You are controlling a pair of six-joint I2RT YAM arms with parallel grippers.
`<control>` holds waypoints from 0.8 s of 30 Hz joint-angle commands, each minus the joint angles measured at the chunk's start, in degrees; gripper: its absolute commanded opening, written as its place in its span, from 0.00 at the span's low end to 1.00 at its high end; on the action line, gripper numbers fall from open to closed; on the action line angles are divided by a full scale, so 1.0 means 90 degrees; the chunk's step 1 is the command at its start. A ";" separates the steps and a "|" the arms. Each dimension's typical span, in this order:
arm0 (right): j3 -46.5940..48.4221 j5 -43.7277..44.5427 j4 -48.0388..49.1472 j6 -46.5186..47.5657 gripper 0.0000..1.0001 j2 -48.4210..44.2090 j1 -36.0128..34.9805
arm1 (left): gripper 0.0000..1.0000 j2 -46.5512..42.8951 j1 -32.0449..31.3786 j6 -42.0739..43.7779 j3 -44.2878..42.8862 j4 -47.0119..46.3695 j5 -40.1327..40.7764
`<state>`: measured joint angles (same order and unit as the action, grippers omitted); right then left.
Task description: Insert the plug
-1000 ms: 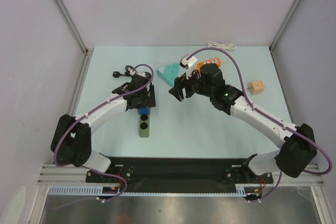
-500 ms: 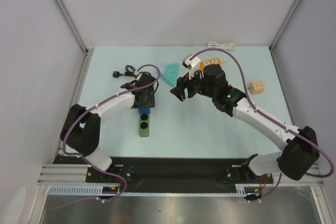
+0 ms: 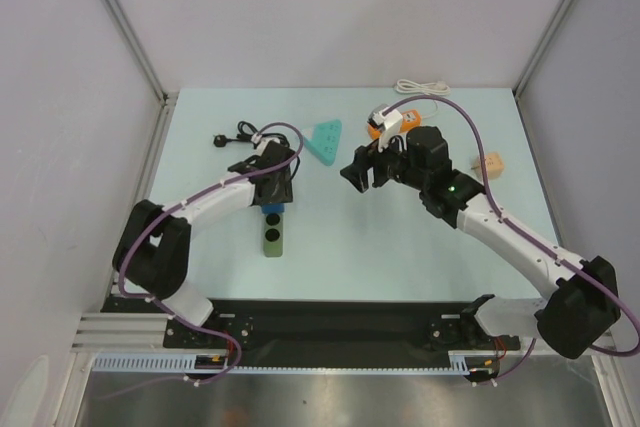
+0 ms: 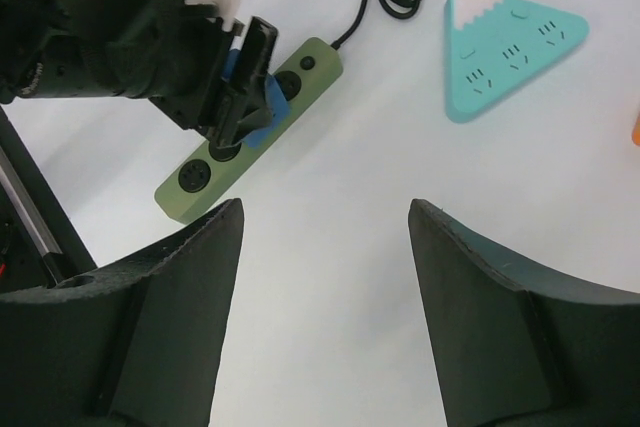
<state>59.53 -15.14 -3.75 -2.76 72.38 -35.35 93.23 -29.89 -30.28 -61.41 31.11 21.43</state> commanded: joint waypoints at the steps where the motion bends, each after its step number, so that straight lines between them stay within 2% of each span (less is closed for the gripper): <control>1: -0.0100 -0.0154 0.0280 -0.0122 0.73 -0.0288 0.0139 | 0.00 0.0353 0.0362 -0.0404 0.0797 -0.0781 0.0119; 8: -0.0140 -0.0223 0.0358 -0.0220 0.73 -0.0376 0.0227 | 0.00 0.0832 0.0343 -0.0444 0.0622 -0.0626 -0.0086; 12: -0.0139 -0.0262 0.0580 -0.0279 0.73 -0.0376 0.0266 | 0.00 0.1086 0.0002 -0.0268 0.0407 -0.0401 0.0274; 14: -0.0130 -0.0262 0.0612 -0.0308 0.72 -0.0366 0.0286 | 0.00 0.0999 -0.0058 -0.0375 0.0475 -0.0371 0.0130; 15: -0.0130 -0.0271 0.0631 -0.0318 0.73 -0.0366 0.0344 | 0.00 0.0931 -0.0029 -0.0385 0.0765 -0.0729 -0.0297; 19: -0.0130 -0.0389 0.0554 -0.0308 0.73 -0.0425 0.0461 | 0.00 0.1233 -0.0028 -0.0512 0.0788 -0.0645 -0.0302; 21: -0.0159 -0.0389 0.0505 -0.0298 0.73 -0.0435 0.0500 | 0.15 0.1029 -0.0038 -0.0551 0.0574 -0.0392 -0.0116; 22: -0.0169 -0.0408 0.0514 -0.0327 0.73 -0.0435 0.0520 | 0.26 0.0767 -0.0048 -0.0522 0.0486 -0.0323 0.0068; 23: -0.0169 -0.0418 0.0533 -0.0366 0.73 -0.0444 0.0530 | 0.43 0.0619 -0.0048 -0.0445 0.0379 -0.0158 0.0167; 24: -0.0208 -0.0447 0.0563 -0.0367 0.73 -0.0454 0.0530 | 0.49 0.0521 -0.0048 -0.0405 0.0117 -0.0060 0.0235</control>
<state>58.06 -17.72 -0.99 -5.10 70.30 -30.96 93.67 -30.98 -31.18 -60.55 29.47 23.94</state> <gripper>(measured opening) 0.726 0.660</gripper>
